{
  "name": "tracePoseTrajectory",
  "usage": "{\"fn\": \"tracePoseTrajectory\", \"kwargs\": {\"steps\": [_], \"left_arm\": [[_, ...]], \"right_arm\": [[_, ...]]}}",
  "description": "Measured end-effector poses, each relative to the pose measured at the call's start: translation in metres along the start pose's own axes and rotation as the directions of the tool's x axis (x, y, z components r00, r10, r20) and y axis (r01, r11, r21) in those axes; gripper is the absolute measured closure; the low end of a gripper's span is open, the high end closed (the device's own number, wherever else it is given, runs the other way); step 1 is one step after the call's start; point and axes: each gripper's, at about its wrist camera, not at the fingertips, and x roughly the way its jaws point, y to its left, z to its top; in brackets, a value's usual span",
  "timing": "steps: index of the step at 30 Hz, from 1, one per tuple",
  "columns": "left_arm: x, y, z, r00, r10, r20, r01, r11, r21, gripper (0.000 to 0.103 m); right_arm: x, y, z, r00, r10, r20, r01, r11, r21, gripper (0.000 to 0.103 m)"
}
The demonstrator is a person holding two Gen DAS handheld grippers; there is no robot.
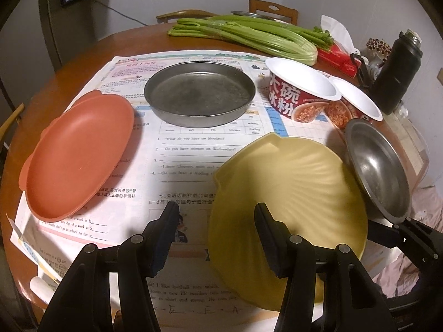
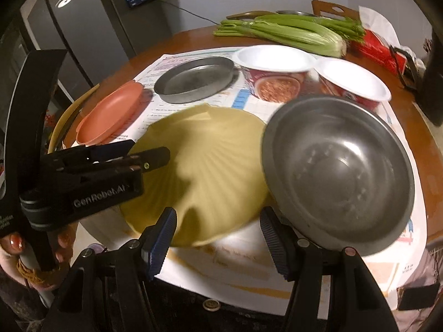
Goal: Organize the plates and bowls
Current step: 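Close the left tool on the yellow shell plate rim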
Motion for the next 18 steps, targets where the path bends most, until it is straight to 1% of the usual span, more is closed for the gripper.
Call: {"fn": "tracePoseTrajectory", "kwargs": {"steps": [3, 10, 13, 16, 18], "left_arm": [[0.001, 0.009, 0.000, 1.000, 0.003, 0.002, -0.003, 1.000, -0.024, 0.045], [-0.002, 0.036, -0.003, 1.000, 0.014, 0.016, -0.012, 0.997, -0.079, 0.045], [-0.005, 0.048, -0.005, 0.999, 0.023, 0.023, -0.020, 0.994, -0.103, 0.045], [-0.008, 0.059, -0.007, 0.999, 0.030, 0.033, -0.026, 0.992, -0.127, 0.045], [-0.010, 0.067, -0.008, 0.999, 0.035, 0.034, -0.030, 0.989, -0.143, 0.045]], "right_arm": [[0.005, 0.008, 0.003, 1.000, -0.010, -0.009, 0.010, 0.999, -0.034, 0.041], [0.018, 0.032, 0.014, 0.999, 0.004, -0.034, -0.008, 0.995, -0.100, 0.041], [0.023, 0.047, 0.021, 0.999, 0.029, -0.041, -0.035, 0.990, -0.140, 0.041], [0.032, 0.060, 0.026, 0.994, 0.077, -0.073, -0.087, 0.985, -0.150, 0.041], [0.037, 0.068, 0.028, 0.994, 0.082, -0.078, -0.094, 0.982, -0.165, 0.041]]}}
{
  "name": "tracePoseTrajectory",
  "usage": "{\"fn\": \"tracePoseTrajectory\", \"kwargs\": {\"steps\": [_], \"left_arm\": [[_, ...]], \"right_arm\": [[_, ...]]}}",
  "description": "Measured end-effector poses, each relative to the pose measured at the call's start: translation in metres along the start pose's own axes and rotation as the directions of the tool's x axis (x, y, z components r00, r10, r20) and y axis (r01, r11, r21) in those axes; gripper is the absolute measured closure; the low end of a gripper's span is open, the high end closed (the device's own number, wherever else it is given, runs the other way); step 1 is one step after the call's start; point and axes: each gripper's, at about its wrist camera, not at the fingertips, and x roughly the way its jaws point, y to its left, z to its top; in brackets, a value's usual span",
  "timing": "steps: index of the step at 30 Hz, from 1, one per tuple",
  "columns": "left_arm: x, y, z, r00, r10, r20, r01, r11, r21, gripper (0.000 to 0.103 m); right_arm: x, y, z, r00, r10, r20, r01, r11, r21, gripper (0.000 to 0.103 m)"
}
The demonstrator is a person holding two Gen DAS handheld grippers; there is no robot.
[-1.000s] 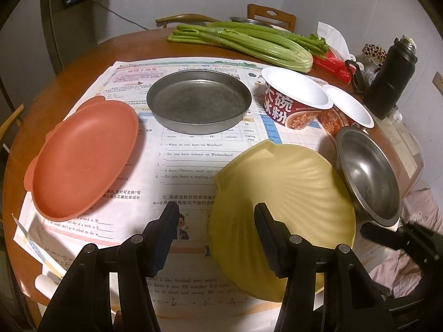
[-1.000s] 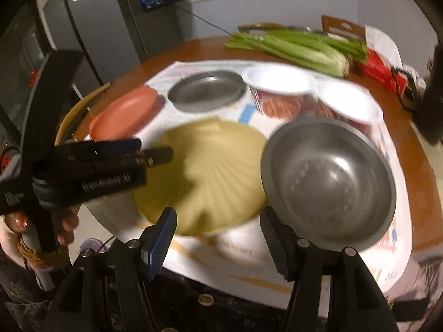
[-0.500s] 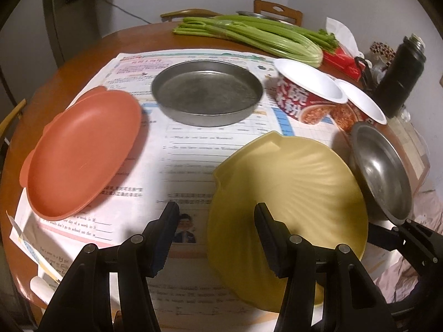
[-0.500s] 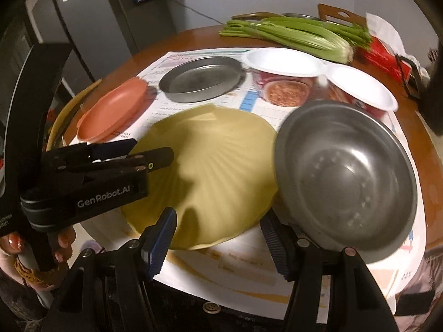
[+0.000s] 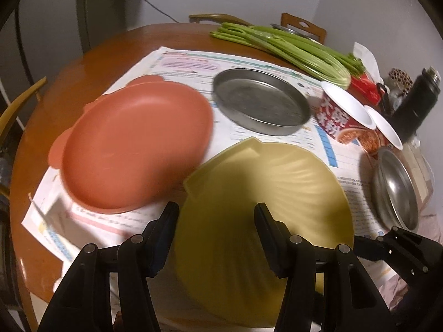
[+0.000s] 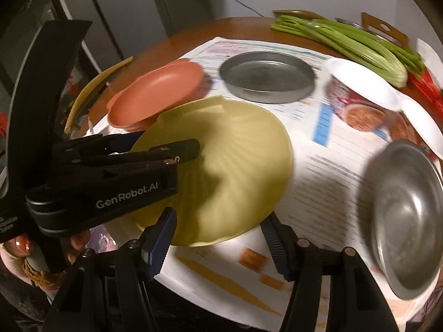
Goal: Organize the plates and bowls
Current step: 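Close the left tool on the yellow shell plate rim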
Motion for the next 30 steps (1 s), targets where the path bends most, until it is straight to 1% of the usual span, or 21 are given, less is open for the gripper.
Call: {"fn": "tracePoseTrajectory", "kwargs": {"steps": [3, 6, 8, 13, 15, 22, 26, 28, 30], "left_arm": [[-0.005, 0.013, -0.002, 1.000, 0.010, 0.014, -0.010, 1.000, -0.026, 0.045], [-0.010, 0.018, -0.004, 1.000, 0.007, 0.023, -0.006, 0.999, -0.042, 0.045], [-0.010, 0.018, -0.006, 1.000, 0.004, 0.022, -0.003, 0.999, -0.043, 0.045], [-0.007, 0.018, -0.007, 1.000, 0.004, 0.026, -0.003, 0.999, -0.049, 0.045], [-0.006, 0.017, -0.008, 1.000, 0.008, 0.029, -0.007, 0.999, -0.053, 0.045], [-0.008, 0.016, -0.009, 0.999, -0.001, 0.032, 0.004, 0.997, -0.072, 0.045], [-0.008, 0.014, -0.011, 0.999, -0.022, 0.038, 0.025, 0.996, -0.080, 0.050], [-0.008, 0.013, -0.011, 0.998, -0.042, 0.041, 0.045, 0.995, -0.085, 0.055], [-0.008, 0.012, -0.011, 0.997, -0.058, 0.041, 0.061, 0.994, -0.090, 0.066]], "right_arm": [[0.005, 0.003, 0.007, 1.000, -0.013, 0.001, 0.013, 1.000, -0.010, 0.041], [0.008, -0.005, 0.015, 1.000, -0.025, 0.015, 0.025, 1.000, 0.010, 0.041], [0.012, -0.011, 0.022, 0.999, -0.035, 0.027, 0.034, 0.999, 0.026, 0.041], [0.016, -0.019, 0.035, 0.996, -0.063, 0.064, 0.062, 0.998, 0.012, 0.041], [0.020, -0.021, 0.038, 0.993, -0.093, 0.075, 0.093, 0.996, 0.011, 0.041], [0.025, -0.023, 0.037, 0.991, -0.089, 0.097, 0.091, 0.996, -0.016, 0.041], [0.023, -0.023, 0.033, 0.991, -0.083, 0.108, 0.085, 0.996, -0.018, 0.041], [0.022, -0.023, 0.032, 0.990, -0.082, 0.111, 0.084, 0.996, -0.016, 0.041], [0.022, -0.023, 0.032, 0.991, -0.079, 0.111, 0.081, 0.997, -0.016, 0.041]]}}
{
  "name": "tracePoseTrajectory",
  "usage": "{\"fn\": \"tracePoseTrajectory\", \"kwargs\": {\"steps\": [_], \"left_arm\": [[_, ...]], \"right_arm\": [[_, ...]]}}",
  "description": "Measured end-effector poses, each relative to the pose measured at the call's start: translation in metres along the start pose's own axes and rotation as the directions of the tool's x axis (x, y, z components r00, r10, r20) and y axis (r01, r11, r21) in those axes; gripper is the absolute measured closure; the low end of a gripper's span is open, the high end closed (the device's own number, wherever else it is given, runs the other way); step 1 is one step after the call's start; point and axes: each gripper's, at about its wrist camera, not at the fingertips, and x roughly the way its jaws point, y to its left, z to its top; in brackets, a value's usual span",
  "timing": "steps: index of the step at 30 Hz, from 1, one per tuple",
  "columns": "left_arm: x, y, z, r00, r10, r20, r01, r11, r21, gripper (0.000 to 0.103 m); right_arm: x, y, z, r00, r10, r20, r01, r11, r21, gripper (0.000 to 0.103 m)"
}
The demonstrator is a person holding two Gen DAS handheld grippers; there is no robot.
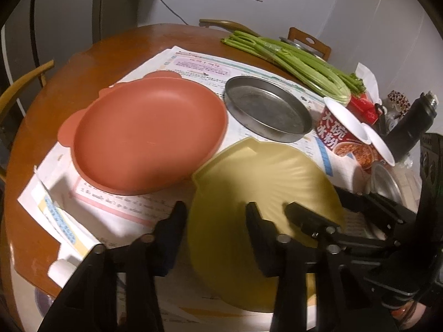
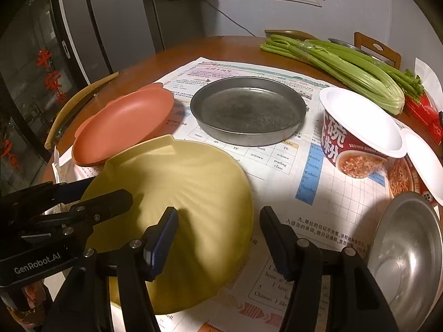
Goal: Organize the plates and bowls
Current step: 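Close the left tool on the yellow shell plate rim, then lift the yellow plate with the left tool onto the terracotta plate, release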
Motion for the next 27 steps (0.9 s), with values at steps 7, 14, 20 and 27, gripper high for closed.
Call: {"fn": "tracePoseTrajectory", "kwargs": {"steps": [7, 14, 20, 27], "left_arm": [[0.001, -0.002, 0.000, 1.000, 0.012, 0.003, -0.012, 1.000, 0.004, 0.069], [0.001, -0.001, 0.000, 1.000, -0.004, -0.008, 0.004, 1.000, -0.009, 0.068], [-0.006, -0.004, 0.001, 1.000, -0.018, 0.002, 0.018, 1.000, -0.008, 0.068], [-0.027, 0.000, 0.009, 0.998, -0.044, 0.053, 0.045, 0.999, -0.023, 0.065]], "right_arm": [[-0.004, 0.002, -0.003, 0.998, 0.067, 0.000, -0.067, 0.998, -0.003, 0.041], [-0.009, 0.004, -0.004, 0.998, 0.068, 0.009, -0.068, 0.998, -0.010, 0.041], [-0.021, 0.005, -0.003, 0.997, 0.063, 0.046, -0.063, 0.998, -0.012, 0.041], [-0.033, 0.006, 0.002, 0.994, 0.093, 0.062, -0.093, 0.996, -0.010, 0.041]]}}
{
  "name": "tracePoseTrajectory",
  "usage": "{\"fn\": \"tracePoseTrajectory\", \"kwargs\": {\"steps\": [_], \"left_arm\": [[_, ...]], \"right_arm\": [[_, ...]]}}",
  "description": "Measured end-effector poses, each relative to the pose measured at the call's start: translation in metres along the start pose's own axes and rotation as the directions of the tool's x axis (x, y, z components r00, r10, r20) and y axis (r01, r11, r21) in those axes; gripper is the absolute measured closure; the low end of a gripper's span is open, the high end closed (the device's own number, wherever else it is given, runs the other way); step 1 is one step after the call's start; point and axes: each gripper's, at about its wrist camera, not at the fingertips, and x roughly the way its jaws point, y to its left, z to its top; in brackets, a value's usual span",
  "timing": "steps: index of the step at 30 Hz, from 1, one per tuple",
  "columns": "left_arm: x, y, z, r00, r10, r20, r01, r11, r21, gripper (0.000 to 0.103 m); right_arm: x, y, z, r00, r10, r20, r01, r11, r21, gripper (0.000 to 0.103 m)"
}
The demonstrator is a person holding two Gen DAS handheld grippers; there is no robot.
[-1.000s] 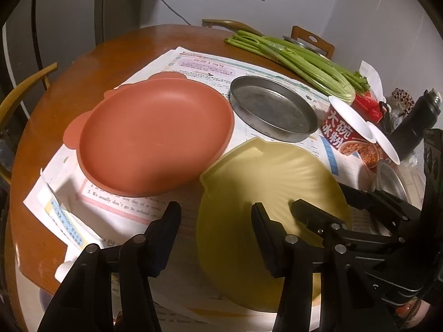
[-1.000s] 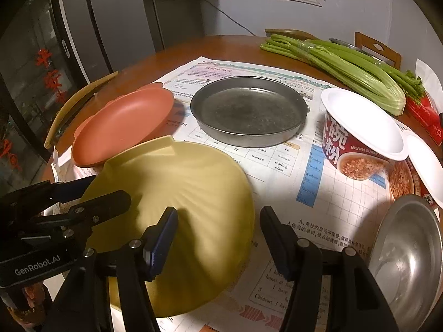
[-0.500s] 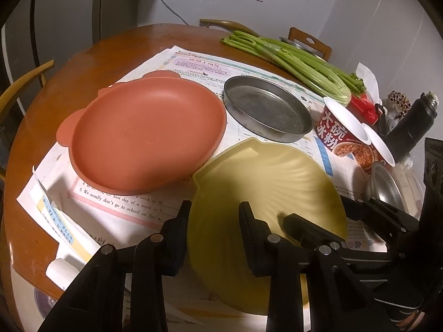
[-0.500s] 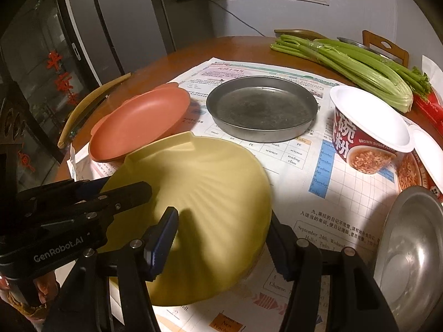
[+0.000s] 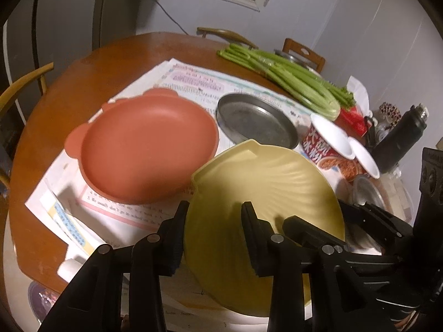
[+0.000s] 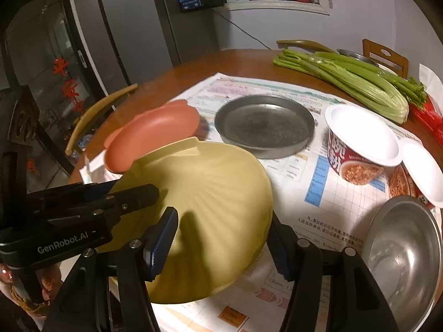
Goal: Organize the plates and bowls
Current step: 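Lift the yellow plate with the left tool onto the terracotta plate, release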
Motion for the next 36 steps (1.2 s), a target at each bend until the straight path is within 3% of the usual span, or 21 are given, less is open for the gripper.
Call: {"fn": "tracePoseTrajectory", "kwargs": {"steps": [7, 19, 25, 36], "left_arm": [[-0.021, 0.010, 0.015, 0.998, -0.033, 0.052, 0.034, 0.999, -0.029, 0.065], [-0.052, 0.042, 0.053, 0.987, -0.023, 0.158, 0.032, 0.998, -0.058, 0.065], [-0.061, 0.056, 0.070, 0.982, 0.014, 0.190, -0.004, 0.999, -0.049, 0.064], [-0.033, 0.089, 0.073, 0.990, 0.050, 0.135, -0.037, 0.994, -0.099, 0.064]], "right_arm": [[-0.012, 0.015, 0.017, 0.999, -0.006, 0.051, 0.007, 0.999, -0.031, 0.041], [-0.015, 0.050, 0.071, 0.992, 0.020, 0.123, -0.006, 0.993, -0.115, 0.041], [-0.009, 0.070, 0.096, 0.990, 0.029, 0.140, -0.008, 0.988, -0.152, 0.041], [0.032, 0.079, 0.107, 0.994, 0.063, 0.089, -0.049, 0.987, -0.154, 0.041]]}}
